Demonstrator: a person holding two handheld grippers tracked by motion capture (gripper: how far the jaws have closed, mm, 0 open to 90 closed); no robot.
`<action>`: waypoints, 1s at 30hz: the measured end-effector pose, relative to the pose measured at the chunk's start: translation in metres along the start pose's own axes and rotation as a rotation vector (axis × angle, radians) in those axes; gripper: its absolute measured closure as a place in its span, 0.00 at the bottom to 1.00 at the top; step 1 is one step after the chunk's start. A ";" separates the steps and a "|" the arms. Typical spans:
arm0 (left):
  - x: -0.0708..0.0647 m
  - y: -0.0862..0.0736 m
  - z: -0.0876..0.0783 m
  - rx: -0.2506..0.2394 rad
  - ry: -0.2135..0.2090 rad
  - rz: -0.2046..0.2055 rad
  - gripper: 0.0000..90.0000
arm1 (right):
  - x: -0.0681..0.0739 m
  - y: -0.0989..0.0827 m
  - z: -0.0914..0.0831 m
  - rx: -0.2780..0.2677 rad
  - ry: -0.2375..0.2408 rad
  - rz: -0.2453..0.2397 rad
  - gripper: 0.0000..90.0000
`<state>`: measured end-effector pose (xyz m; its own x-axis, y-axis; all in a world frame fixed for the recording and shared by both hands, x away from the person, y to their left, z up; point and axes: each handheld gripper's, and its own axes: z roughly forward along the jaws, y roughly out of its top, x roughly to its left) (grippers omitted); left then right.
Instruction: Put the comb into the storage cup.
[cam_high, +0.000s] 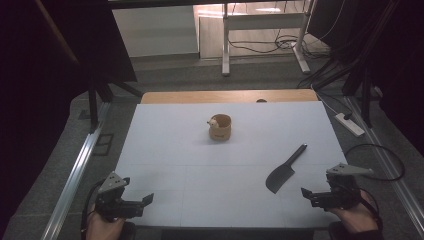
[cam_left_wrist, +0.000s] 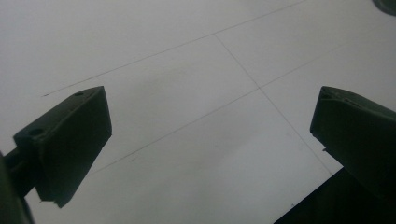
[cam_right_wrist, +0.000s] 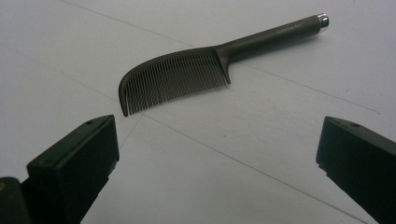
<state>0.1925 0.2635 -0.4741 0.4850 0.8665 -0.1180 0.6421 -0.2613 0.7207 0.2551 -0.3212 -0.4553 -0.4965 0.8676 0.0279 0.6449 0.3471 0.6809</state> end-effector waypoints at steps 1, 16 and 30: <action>0.000 0.000 0.000 0.000 0.002 0.000 0.00 | 0.000 0.000 0.000 0.002 0.000 -0.003 0.00; 0.000 0.000 0.000 -0.016 -0.026 -0.013 0.00 | 0.003 0.001 0.003 0.031 -0.011 -0.029 0.00; -0.001 -0.002 -0.001 -0.033 -0.039 -0.004 0.01 | 0.005 0.002 0.004 0.038 -0.006 -0.044 0.00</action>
<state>0.1905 0.2640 -0.4745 0.5056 0.8501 -0.1471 0.6244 -0.2429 0.7424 0.2566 -0.3148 -0.4567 -0.5217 0.8531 -0.0055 0.6441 0.3981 0.6532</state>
